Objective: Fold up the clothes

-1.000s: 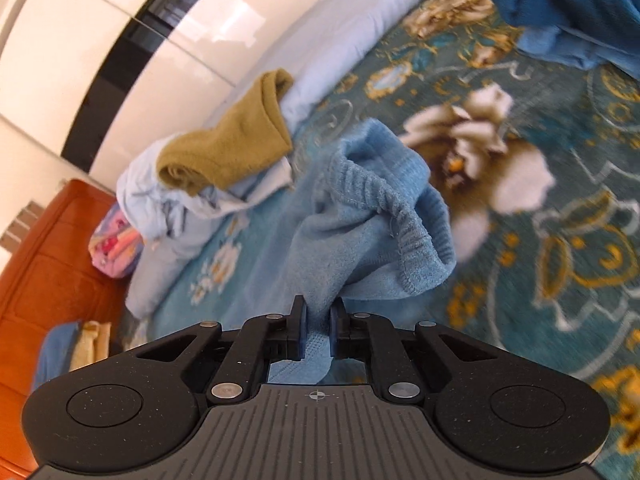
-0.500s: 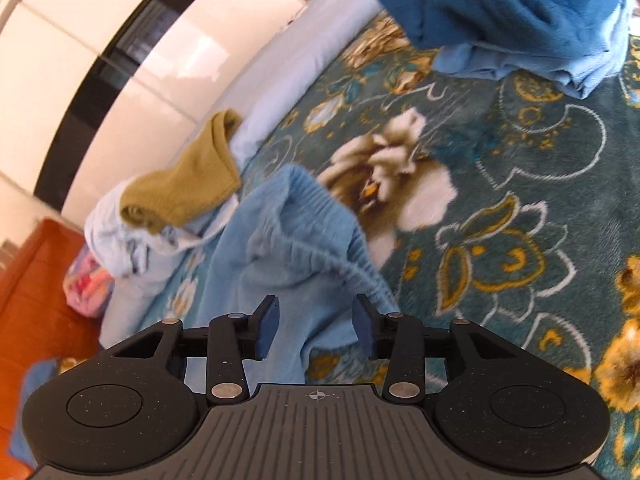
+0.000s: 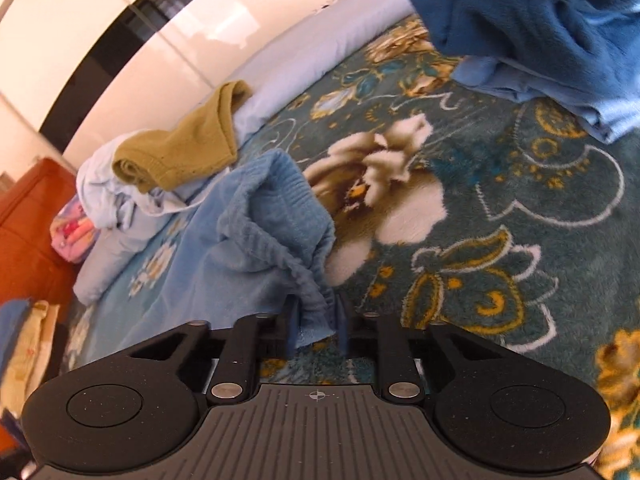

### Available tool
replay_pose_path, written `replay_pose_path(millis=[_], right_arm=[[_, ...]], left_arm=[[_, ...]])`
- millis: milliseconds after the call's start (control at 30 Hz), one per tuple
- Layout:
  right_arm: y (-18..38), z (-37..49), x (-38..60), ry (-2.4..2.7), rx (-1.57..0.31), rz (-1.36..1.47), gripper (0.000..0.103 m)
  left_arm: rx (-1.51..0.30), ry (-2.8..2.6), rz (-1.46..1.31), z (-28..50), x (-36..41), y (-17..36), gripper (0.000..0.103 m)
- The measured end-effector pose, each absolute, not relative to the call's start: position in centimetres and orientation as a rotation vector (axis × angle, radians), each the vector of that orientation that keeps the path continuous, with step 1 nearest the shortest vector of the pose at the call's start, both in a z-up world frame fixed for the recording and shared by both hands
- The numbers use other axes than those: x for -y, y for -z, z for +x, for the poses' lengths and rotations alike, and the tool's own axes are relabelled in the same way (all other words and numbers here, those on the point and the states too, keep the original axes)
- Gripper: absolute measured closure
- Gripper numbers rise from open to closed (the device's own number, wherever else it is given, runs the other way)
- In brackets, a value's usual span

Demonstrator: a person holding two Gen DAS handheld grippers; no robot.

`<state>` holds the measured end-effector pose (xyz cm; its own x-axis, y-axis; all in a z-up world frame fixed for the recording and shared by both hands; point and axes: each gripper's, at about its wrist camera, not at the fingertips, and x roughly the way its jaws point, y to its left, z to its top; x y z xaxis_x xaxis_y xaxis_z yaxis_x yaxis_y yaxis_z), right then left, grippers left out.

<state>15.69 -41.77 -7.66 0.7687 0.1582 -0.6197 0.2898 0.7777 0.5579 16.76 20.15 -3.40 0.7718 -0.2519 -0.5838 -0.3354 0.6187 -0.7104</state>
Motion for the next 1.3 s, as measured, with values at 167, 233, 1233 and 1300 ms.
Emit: replay_pose_path(millis=[167, 233, 1233, 1300], right_arm=[[4.7, 16.3, 43.3, 0.051, -0.604, 0.551, 0.096], [4.2, 17.0, 43.9, 0.022, -0.601, 0.514, 0.097], [3.7, 22.0, 44.5, -0.115, -0.677, 0.632, 0.098], [3.1, 21.4, 45.1, -0.098, -0.648, 0.642, 0.098]], left_arm=[[-0.733, -0.012, -0.882, 17.3, -18.0, 3.1, 0.085], [-0.744, -0.016, -0.87, 17.2, -17.6, 3.2, 0.085], [-0.757, -0.014, -0.87, 16.6, -18.3, 2.8, 0.075], [-0.757, -0.015, -0.873, 16.6, -18.4, 2.8, 0.075]])
